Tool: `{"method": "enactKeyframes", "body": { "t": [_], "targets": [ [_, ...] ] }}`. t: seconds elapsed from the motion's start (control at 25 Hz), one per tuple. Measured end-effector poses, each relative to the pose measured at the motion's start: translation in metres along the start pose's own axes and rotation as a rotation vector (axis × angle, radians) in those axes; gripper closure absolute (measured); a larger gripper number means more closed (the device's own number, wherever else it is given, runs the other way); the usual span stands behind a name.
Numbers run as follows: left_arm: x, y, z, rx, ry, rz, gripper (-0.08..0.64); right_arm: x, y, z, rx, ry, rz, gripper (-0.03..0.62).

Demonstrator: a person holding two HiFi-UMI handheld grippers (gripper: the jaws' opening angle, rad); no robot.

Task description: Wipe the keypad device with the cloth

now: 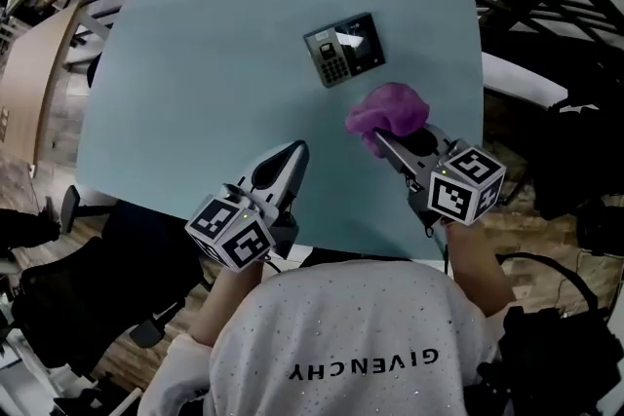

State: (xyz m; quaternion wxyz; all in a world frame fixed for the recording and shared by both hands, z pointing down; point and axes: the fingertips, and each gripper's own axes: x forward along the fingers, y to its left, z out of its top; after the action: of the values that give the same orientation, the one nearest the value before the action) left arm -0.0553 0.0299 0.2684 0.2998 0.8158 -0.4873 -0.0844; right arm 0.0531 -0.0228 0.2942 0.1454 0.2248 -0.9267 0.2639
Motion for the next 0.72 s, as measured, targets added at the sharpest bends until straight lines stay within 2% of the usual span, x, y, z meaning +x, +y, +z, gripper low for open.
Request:
{"method": "enactKeyframes", "body": {
  "t": [0.24,0.52,0.72],
  "targets": [
    [0.032,0.047,0.001,-0.021,0.029,-0.047,0.548,0.065,-0.01,0.004,0.002,0.023,0.013,0.489],
    [0.061,0.091,0.006,-0.017,0.057,-0.021,0.548,0.121,-0.028,0.029,-0.004,0.008,-0.016,0.489],
    [0.075,0.118,0.004,-0.035,0.068,-0.01,0.548,0.155,-0.044,0.043,-0.05,0.026,-0.024,0.489]
  ]
}}
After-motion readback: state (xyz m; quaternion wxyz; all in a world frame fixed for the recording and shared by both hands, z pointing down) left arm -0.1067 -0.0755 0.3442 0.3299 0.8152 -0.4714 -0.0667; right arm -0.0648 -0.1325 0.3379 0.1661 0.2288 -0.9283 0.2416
